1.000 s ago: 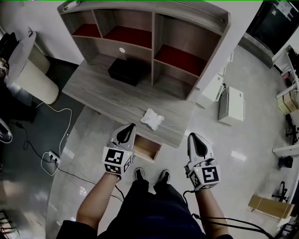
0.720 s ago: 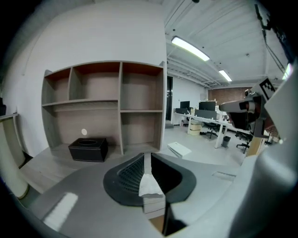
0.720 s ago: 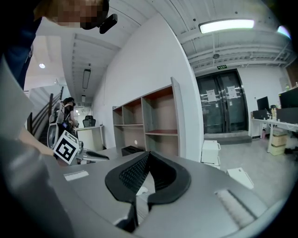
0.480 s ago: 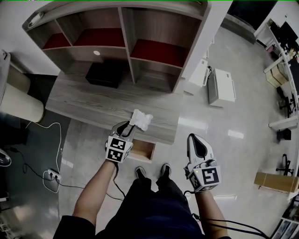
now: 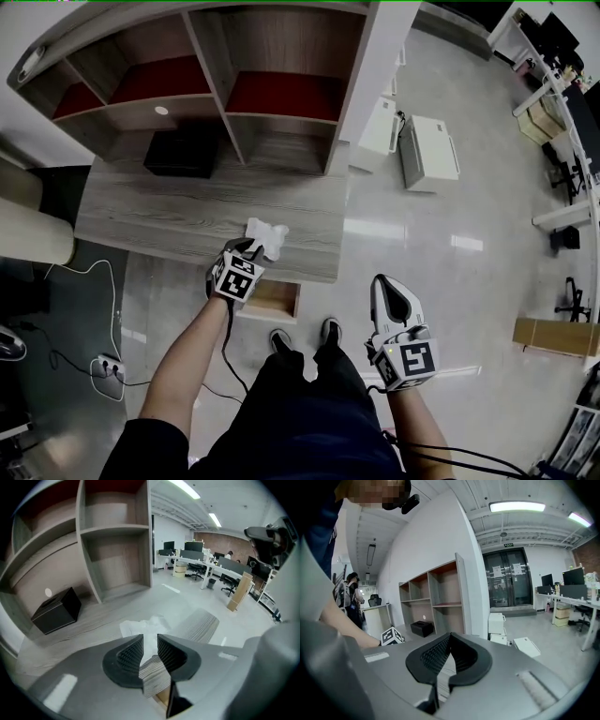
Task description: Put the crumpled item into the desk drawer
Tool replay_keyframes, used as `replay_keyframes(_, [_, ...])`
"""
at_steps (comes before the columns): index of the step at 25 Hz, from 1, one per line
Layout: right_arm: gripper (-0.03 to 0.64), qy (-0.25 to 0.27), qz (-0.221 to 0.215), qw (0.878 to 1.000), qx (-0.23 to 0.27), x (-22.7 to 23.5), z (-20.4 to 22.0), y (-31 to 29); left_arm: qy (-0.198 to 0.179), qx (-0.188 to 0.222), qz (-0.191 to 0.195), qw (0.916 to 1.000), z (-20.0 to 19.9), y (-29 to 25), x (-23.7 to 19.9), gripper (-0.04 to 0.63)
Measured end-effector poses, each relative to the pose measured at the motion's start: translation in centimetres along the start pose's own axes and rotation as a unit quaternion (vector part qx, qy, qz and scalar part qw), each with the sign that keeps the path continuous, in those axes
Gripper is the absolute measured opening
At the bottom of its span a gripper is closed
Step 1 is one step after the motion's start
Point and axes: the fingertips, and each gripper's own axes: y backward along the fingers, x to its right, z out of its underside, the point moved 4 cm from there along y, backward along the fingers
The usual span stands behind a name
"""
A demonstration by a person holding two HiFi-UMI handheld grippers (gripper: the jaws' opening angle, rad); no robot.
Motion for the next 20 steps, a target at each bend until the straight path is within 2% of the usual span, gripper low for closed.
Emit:
replay_keyframes(5, [0.006,-0.009,0.013,1.000,-0.010,0.6,0.9,0.8,-0.015,-0.045,0.006,0.9989,0.4,-2.1,-0.3,0.089])
replay_keyframes(9, [0.006,-0.012,0.018,1.000,-0.015,0.9,1.1,1.1,-0.020,-0.065,0.006,0.9976,0.7,-3.0,-0.5,0.089])
replay_keyframes(13, [0.006,-0.014,0.016,1.000,-0.019,0.8,1.7,1.3,-0.015,-0.069,0.002,0.9975,1.0,-3.3,-0.5,0.086])
replay_keyframes(16, [0.006,-0.015,0.012,1.000,-0.023,0.6,1.8,1.4,-0.011,-0.068,-0.005,0.9976,0.9,-3.2,-0.1,0.029])
replay_keyframes(20, [0.006,-0.012,0.004,1.000,-0.020,0.2,1.7,1.2,-0.004,-0.059,-0.015,0.9981,0.8,-2.8,0.3,0.008])
